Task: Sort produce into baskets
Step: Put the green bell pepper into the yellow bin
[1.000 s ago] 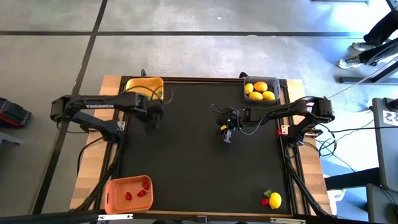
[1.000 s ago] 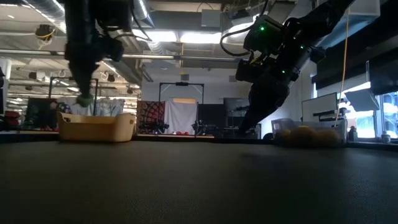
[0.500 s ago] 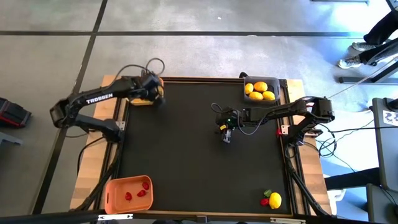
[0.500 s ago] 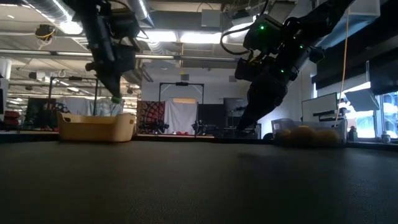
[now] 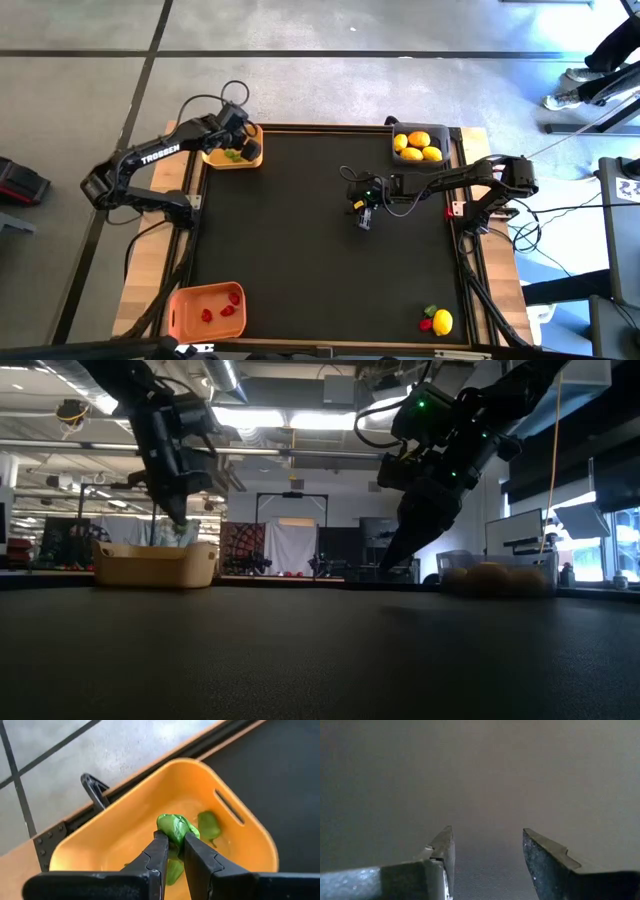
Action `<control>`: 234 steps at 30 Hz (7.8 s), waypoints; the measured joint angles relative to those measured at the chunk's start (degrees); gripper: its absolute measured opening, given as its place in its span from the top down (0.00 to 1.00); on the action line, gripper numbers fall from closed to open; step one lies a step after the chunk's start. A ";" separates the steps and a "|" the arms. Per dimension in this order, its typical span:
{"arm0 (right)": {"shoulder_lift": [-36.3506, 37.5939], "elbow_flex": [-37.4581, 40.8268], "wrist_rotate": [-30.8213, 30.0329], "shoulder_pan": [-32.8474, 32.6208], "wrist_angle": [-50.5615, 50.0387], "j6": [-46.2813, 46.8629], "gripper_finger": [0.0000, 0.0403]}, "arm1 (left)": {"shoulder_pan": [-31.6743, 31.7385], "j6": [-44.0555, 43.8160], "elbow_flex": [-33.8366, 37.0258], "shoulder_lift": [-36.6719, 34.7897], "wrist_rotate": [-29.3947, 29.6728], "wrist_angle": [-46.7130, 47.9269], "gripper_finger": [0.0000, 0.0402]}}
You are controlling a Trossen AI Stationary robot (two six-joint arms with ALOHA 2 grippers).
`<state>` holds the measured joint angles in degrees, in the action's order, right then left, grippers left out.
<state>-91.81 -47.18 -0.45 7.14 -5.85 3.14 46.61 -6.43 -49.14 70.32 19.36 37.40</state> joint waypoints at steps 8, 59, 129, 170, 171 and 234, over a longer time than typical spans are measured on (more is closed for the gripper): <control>0.00 0.00 0.00 0.00 0.02 0.00 0.57 | 0.81 -0.49 3.17 0.07 -0.01 -0.40 0.89; 24.50 -0.07 9.77 -28.63 -30.29 26.35 0.57 | -41.39 -15.80 1.41 -0.11 -9.40 -17.39 0.54; 0.55 -5.87 8.91 -54.28 -37.99 38.98 0.96 | -41.22 -17.47 3.75 -0.11 -8.75 -20.50 0.54; 11.39 -10.05 -26.04 -28.71 -21.20 -3.40 0.95 | -44.92 -17.38 3.77 7.89 -13.28 -41.00 0.21; 11.39 -10.05 -26.03 -28.72 -19.17 -4.80 0.95 | -45.36 -17.39 3.77 7.87 -13.36 -41.93 0.21; 10.12 -10.05 -23.28 -25.81 15.10 -32.04 0.95 | -53.24 -19.79 3.73 17.05 -15.00 -78.61 0.61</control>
<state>-81.69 -57.23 -23.73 -18.68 9.26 -28.91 -6.63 -26.22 -45.41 87.37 4.36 -41.21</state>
